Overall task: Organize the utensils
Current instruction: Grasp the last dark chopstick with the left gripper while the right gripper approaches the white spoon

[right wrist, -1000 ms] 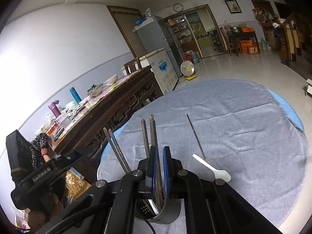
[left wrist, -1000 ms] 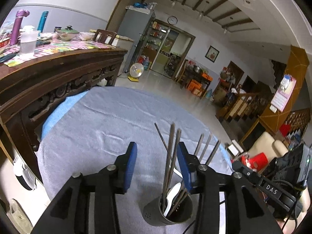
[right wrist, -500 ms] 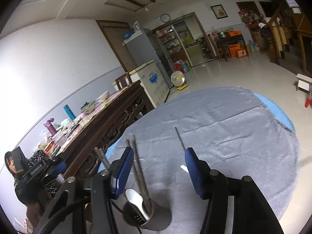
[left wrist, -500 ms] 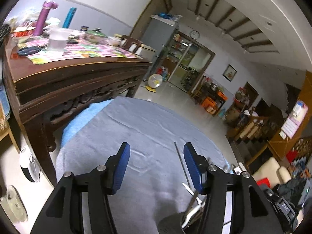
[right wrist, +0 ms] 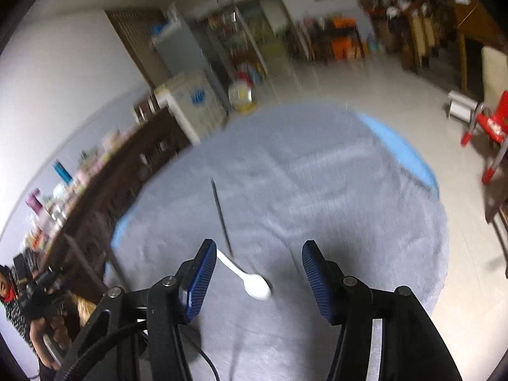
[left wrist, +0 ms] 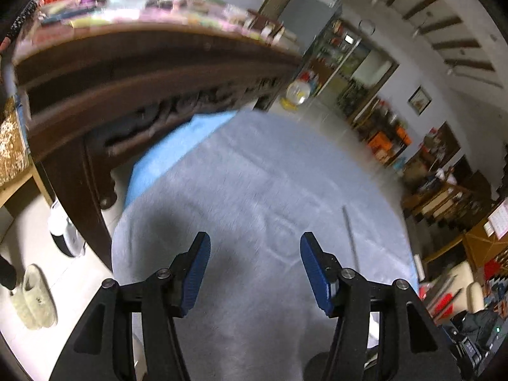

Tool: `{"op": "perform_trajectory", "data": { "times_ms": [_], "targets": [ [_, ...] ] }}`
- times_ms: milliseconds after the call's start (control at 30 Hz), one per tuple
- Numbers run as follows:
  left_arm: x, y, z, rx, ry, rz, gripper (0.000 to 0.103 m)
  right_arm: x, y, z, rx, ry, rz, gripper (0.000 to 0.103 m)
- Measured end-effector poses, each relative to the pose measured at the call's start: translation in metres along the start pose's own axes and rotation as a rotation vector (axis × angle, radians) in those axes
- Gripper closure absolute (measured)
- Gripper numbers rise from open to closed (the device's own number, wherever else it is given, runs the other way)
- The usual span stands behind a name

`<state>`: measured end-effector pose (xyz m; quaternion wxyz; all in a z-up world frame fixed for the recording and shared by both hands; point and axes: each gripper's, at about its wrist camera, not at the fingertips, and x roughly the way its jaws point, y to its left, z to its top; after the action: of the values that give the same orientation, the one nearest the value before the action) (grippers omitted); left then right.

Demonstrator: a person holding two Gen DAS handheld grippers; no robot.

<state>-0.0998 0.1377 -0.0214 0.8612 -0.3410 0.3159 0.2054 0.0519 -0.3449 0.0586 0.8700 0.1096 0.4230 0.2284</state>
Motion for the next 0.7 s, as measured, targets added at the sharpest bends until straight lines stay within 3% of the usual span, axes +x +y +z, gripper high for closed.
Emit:
{"op": "perform_trajectory", "data": {
  "times_ms": [167,367,500,700],
  "targets": [
    [0.038,0.002,-0.012,0.026,0.129,0.042,0.043,0.057,-0.01,0.001,-0.033,0.184,0.009,0.044],
    [0.06,-0.001,-0.018,0.046,0.195,0.054,0.043,0.113,0.015,-0.003,-0.208,0.362,0.055,0.046],
    [0.077,-0.012,-0.011,0.084,0.244,0.051,0.043,0.133,0.024,0.0,-0.267,0.412,0.051,0.046],
    [0.13,-0.063,0.018,0.19,0.355,0.015,0.043,0.132,0.014,-0.003,-0.183,0.377,0.069,0.045]
  ]
}}
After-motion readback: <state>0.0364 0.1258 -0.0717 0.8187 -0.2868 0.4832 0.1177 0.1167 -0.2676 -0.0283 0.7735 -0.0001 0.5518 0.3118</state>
